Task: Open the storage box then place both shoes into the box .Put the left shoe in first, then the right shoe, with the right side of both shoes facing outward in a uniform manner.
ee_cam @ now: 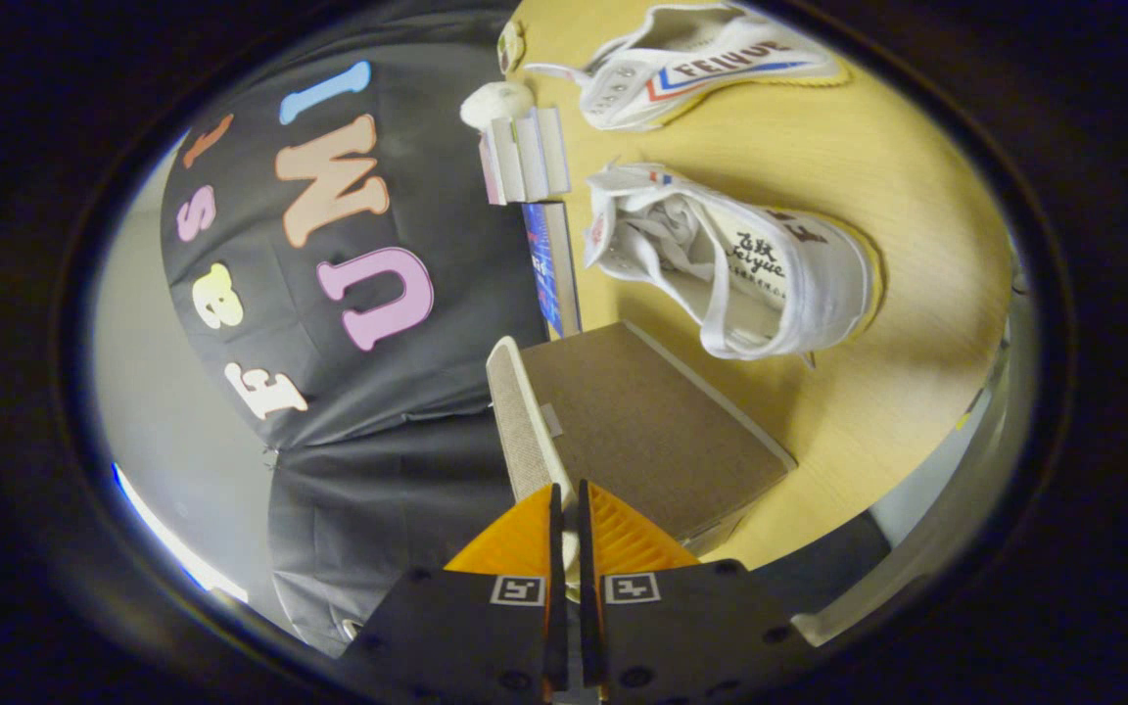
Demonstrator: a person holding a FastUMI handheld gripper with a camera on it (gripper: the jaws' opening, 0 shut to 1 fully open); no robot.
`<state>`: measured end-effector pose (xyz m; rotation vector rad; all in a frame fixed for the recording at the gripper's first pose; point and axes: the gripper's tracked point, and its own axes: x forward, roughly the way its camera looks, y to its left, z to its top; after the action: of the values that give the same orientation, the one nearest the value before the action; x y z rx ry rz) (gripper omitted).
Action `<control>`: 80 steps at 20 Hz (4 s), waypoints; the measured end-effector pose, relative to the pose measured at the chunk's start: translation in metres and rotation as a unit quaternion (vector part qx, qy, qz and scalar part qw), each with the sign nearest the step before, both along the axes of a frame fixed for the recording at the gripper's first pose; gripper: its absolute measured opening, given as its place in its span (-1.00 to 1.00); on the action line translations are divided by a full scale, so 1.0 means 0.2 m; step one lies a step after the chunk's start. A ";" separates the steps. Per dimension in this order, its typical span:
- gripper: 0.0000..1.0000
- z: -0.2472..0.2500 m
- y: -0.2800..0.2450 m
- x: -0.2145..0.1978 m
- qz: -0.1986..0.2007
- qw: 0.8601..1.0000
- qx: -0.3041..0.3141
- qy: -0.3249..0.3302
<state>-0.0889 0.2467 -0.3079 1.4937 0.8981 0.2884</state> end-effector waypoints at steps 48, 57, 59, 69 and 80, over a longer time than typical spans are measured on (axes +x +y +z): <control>0.98 0.50 0.83 -0.13 0.291 0.863 -0.315 -0.267; 0.99 0.33 0.00 0.18 0.187 0.838 -0.468 -0.208; 0.99 0.28 -0.19 0.23 0.164 0.833 -0.494 -0.188; 0.97 -0.24 -0.68 0.37 0.220 0.741 -0.624 -0.110; -0.09 -0.49 -0.66 0.71 0.206 0.747 -0.630 -0.050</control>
<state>0.0531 0.1156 -0.4054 0.0013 0.9911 0.0206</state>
